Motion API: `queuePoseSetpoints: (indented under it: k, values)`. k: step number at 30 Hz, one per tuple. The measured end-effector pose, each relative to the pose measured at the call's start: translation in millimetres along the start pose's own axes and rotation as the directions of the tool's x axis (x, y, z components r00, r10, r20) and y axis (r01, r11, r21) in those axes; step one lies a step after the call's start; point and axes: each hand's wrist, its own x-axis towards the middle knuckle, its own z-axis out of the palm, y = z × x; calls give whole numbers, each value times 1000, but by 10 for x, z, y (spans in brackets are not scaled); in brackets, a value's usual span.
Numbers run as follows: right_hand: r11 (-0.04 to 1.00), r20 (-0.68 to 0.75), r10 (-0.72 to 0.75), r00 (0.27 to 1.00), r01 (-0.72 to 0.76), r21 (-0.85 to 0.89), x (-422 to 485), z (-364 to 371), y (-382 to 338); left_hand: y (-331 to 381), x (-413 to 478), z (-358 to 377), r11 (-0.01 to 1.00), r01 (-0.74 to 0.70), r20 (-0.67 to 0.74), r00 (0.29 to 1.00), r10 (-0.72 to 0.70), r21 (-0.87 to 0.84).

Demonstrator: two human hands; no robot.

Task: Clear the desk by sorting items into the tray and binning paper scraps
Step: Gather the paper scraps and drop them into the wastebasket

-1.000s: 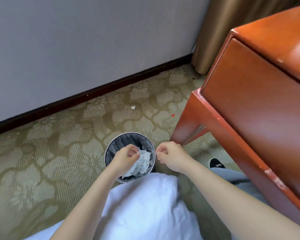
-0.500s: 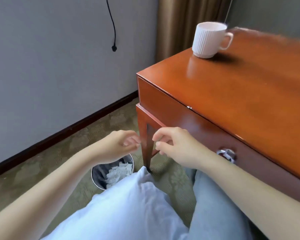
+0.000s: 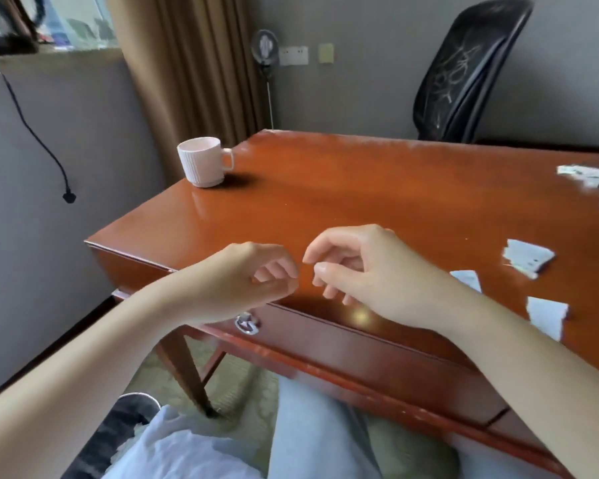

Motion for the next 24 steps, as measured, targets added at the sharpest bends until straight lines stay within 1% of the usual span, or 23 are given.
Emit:
queuePoseSetpoints:
  k: [4, 8, 11, 13, 15, 17, 19, 21, 24]
  values:
    - [995, -108, 83, 991, -89, -51, -348, -528, 185, 453, 307, 117, 996, -87, 46, 995, 85, 37]
    - [971, -211, 193, 958, -217, -97, -721, -972, 401, 822, 647, 357, 984, -170, 73, 983, 167, 46]
    - [924, -260, 267, 928, -323, -204, -985, -1253, 613, 1033, 924, 569, 977, -203, 90, 976, 198, 56]
    - [873, -265, 329, 907, -398, -281, -1135, -1387, 724, 1155, 1084, 682, 973, -208, 122, 973, 196, 98]
    - [818, -228, 408, 884, -465, -340, -1246, -1447, 789, 1270, 1211, 760, 969, -216, 147, 969, 198, 119]
    - [774, -181, 464, 867, -496, -394, -1302, -1443, 834, 1365, 1311, 811, 967, -225, 173, 964, 203, 122]
    - [757, -164, 468, 868, -490, -432, -1307, -1395, 880, 1434, 1384, 857, 963, -228, 197, 960, 198, 143]
    - [754, -194, 441, 876, -479, -450, -1278, -1343, 938, 1477, 1435, 901, 961, -231, 200, 959, 198, 155]
    - [779, -230, 404, 886, -464, -422, -1225, -1291, 1024, 1483, 1483, 946, 968, -220, 209, 959, 192, 121]
